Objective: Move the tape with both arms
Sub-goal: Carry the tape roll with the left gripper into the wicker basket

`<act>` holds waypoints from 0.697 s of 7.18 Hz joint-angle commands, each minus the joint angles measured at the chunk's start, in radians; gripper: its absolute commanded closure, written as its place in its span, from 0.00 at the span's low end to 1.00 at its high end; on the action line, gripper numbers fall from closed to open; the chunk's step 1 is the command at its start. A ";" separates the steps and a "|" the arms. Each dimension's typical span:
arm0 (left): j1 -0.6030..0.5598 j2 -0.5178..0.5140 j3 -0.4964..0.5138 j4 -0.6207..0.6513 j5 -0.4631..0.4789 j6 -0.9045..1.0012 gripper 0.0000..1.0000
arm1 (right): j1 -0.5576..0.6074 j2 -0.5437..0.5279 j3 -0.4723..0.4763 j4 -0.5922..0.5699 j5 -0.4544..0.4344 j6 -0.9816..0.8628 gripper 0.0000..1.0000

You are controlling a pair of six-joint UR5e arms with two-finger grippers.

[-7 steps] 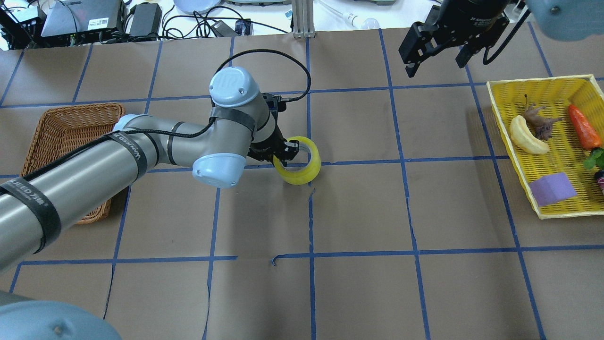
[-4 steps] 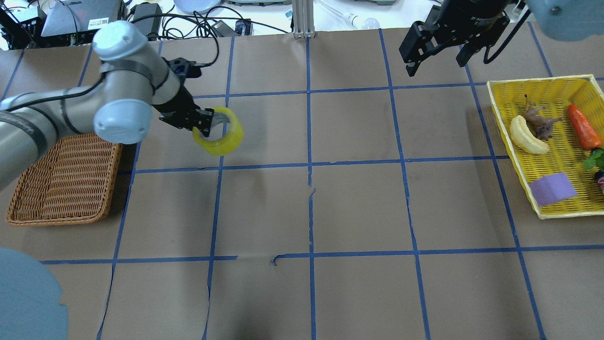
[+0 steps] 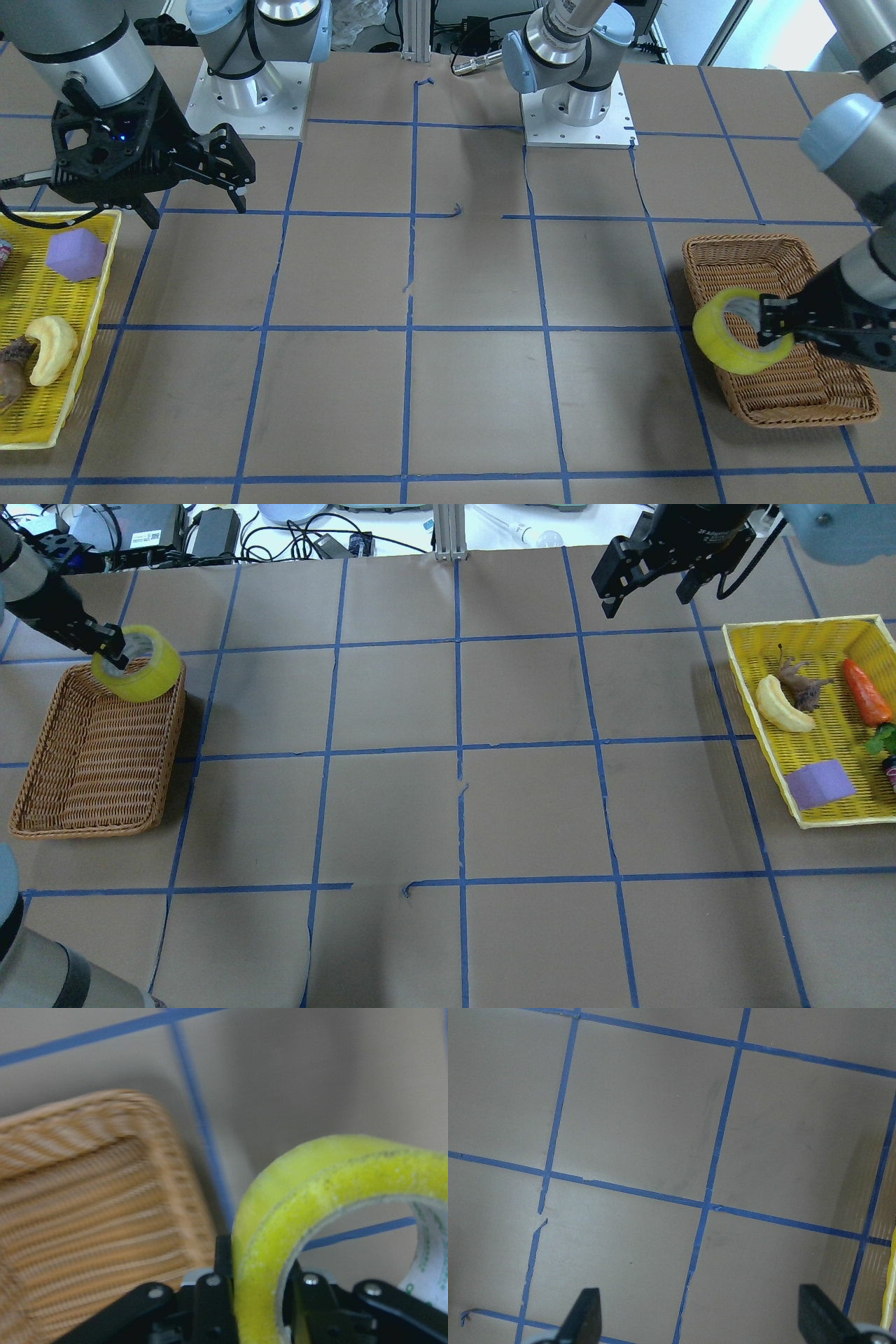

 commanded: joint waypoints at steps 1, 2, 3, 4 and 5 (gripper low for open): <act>0.107 -0.066 -0.001 0.096 0.007 0.119 1.00 | 0.000 0.000 0.000 0.000 0.000 0.000 0.00; 0.111 -0.098 -0.011 0.107 0.005 0.112 1.00 | 0.000 0.000 0.000 0.000 0.000 0.000 0.00; 0.109 -0.120 -0.014 0.107 0.001 0.106 1.00 | 0.000 0.000 0.000 0.000 0.000 0.000 0.00; 0.109 -0.127 -0.040 0.107 -0.004 0.114 1.00 | 0.002 0.000 0.002 0.000 0.000 0.000 0.00; 0.111 -0.128 -0.089 0.133 -0.002 0.118 1.00 | 0.002 0.000 0.002 0.000 0.000 0.000 0.00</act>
